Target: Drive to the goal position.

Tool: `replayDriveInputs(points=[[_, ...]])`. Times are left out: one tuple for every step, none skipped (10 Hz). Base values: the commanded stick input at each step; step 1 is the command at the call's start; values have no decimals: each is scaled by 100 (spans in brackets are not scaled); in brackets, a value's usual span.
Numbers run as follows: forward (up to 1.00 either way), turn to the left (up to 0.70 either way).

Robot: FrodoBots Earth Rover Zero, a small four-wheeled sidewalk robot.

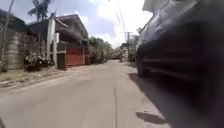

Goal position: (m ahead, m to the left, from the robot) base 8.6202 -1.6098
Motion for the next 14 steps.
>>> replayDriveInputs(points=[[100, -38], [100, -8], [100, -3], [100, 0], [100, 0], [100, 0], [100, 0], [100, 0], [100, 0], [100, 0], [100, -33], [100, -40], [100, -40], [100, -40]])
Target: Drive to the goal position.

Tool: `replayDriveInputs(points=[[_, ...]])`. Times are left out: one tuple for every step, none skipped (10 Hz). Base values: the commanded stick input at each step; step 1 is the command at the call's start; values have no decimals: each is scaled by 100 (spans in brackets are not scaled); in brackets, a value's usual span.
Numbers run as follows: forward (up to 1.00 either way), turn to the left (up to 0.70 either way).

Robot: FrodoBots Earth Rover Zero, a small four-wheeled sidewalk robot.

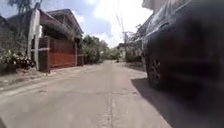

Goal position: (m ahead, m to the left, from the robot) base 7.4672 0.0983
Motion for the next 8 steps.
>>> replayDriveInputs(points=[[100, -39], [100, -14], [100, 0], [100, 0], [100, 3], [100, 4], [100, 0], [100, 0]])
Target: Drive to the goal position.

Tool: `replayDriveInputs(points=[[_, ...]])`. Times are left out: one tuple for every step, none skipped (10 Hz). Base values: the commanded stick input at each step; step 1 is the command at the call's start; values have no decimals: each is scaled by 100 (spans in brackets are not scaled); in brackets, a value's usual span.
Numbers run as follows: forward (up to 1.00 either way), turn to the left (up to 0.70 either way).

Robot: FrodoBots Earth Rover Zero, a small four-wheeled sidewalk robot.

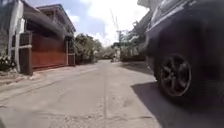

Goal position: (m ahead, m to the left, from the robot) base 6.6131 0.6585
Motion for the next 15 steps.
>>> replayDriveInputs(points=[[100, 0], [100, 0], [100, 0], [100, -2], [100, -1], [100, 0], [100, -15], [100, -38], [100, -39], [100, -39], [100, -39], [100, -34], [100, 0], [100, 0], [100, 0]])
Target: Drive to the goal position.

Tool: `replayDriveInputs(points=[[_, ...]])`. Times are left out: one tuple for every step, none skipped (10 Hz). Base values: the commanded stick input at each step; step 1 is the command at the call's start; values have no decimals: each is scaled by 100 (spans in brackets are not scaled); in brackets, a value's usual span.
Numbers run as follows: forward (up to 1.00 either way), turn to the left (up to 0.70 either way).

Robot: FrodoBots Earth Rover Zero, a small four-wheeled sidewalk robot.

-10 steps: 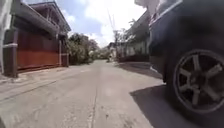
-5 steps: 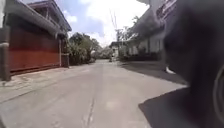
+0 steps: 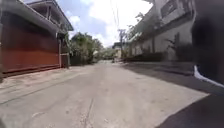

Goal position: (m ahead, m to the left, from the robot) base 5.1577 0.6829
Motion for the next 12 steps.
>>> replayDriveInputs(points=[[100, 0], [100, 0], [100, 0], [100, 0], [100, 0], [100, 0], [100, 0], [100, 0], [100, 0], [100, 0], [100, 0], [100, 0]])
